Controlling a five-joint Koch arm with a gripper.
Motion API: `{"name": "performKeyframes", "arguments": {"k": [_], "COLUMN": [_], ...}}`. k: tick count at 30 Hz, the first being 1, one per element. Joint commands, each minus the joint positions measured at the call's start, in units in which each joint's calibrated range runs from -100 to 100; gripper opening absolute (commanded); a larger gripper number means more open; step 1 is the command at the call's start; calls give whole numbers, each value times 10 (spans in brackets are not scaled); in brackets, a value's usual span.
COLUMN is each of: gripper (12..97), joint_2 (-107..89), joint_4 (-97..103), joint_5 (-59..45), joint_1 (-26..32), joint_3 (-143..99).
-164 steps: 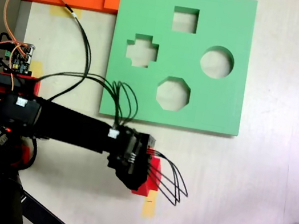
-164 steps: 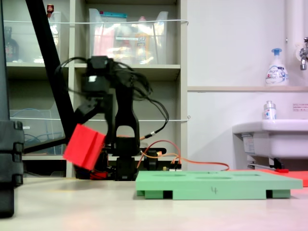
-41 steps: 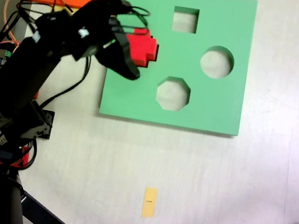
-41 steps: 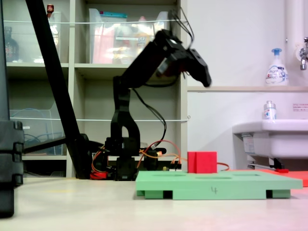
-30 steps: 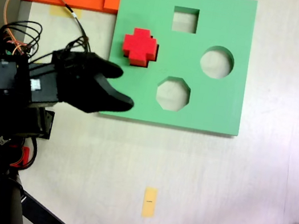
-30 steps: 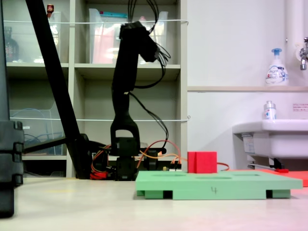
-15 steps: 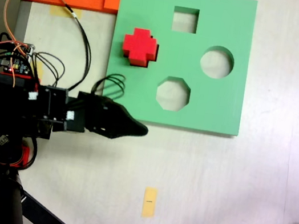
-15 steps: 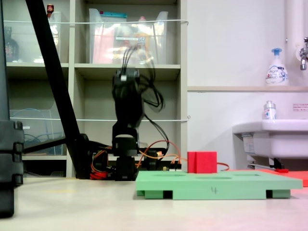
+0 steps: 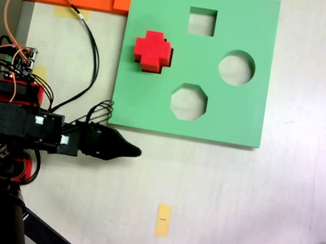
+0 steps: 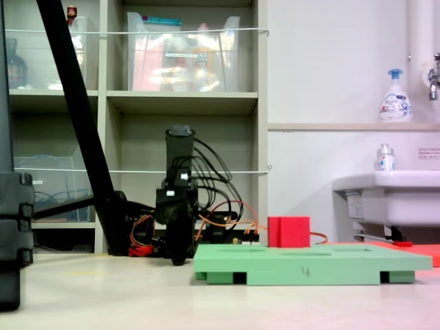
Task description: Put the cross columnar block into the corresponding hole
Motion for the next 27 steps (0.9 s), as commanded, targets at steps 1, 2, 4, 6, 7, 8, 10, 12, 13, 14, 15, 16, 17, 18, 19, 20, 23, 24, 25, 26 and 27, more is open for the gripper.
{"name": "performKeyframes", "arguments": {"k": [1, 2, 4, 6, 7, 8, 10, 12, 13, 14, 15, 16, 17, 18, 19, 20, 23, 24, 25, 26, 27], "gripper": [517, 515, 514, 511, 511, 511, 515, 515, 515, 501, 486, 479, 478, 475, 477, 482, 489, 489, 489, 489, 489], "joint_2": [-5, -5, -5, -5, -5, -5, -5, -5, -5, -5, -5, -5, -5, -5, -5, -5, -5, -5, -5, -5, -5], "joint_4": [15, 15, 15, 5, -11, -30, -31, -55, -70, -87, -87, -87, -87, -87, -87, -87, -87, -87, -87, -87, -87], "joint_5": [-5, -8, -15, -16, -16, -16, -17, -21, -21, -21, -21, -20, -20, -20, -20, -20, -20, -20, -20, -20, -20], "joint_1": [0, 1, 1, 1, 1, 1, 2, 6, 7, 8, 8, 7, 7, 7, 7, 7, 7, 7, 7, 7, 7], "joint_3": [-34, -39, -39, -39, -39, -39, -39, -39, -39, -39, -39, -39, -39, -39, -39, -39, -39, -39, -39, -39, -39]}}
